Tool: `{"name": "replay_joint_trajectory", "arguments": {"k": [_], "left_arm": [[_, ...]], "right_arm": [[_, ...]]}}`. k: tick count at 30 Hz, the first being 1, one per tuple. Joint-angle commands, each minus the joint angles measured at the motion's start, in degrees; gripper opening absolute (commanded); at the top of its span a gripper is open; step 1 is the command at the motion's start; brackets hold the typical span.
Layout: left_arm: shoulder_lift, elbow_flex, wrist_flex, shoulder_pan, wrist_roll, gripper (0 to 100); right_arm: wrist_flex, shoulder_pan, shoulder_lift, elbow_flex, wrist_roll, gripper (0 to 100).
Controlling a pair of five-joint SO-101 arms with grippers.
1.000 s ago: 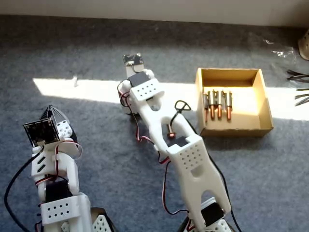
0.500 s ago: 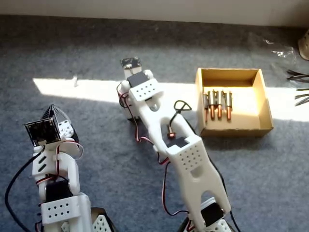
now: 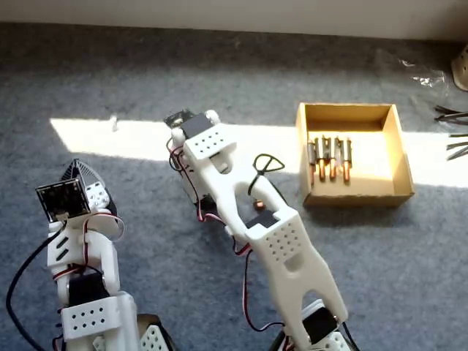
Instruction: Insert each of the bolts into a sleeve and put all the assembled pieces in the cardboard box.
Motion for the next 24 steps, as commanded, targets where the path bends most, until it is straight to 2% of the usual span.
{"name": "replay_joint_trajectory", "arguments": {"k": [1,9,16,21,24], "left_arm": [[-0.84,1.36,-1.14,-2.59,-0.18,1],[-0.66,1.27,-0.88,-3.21,-0.18,1],[-0.57,1.27,-0.88,-3.3,-0.18,1],[-0.57,1.27,-0.88,-3.21,-0.18,1],[-0.66,1.27,-0.88,-3.21,-0.18,1]], "right_arm": [[1.8,-2.07,-1.1,-1.98,1.32,0.5],[1.98,-6.55,-1.98,-2.51,3.25,0.5],[2.07,-6.37,-17.54,-1.27,1.93,0.4],[1.98,-3.21,-31.6,12.18,2.11,0.4],[1.45,-2.42,-38.11,21.58,5.27,0.4]]}}
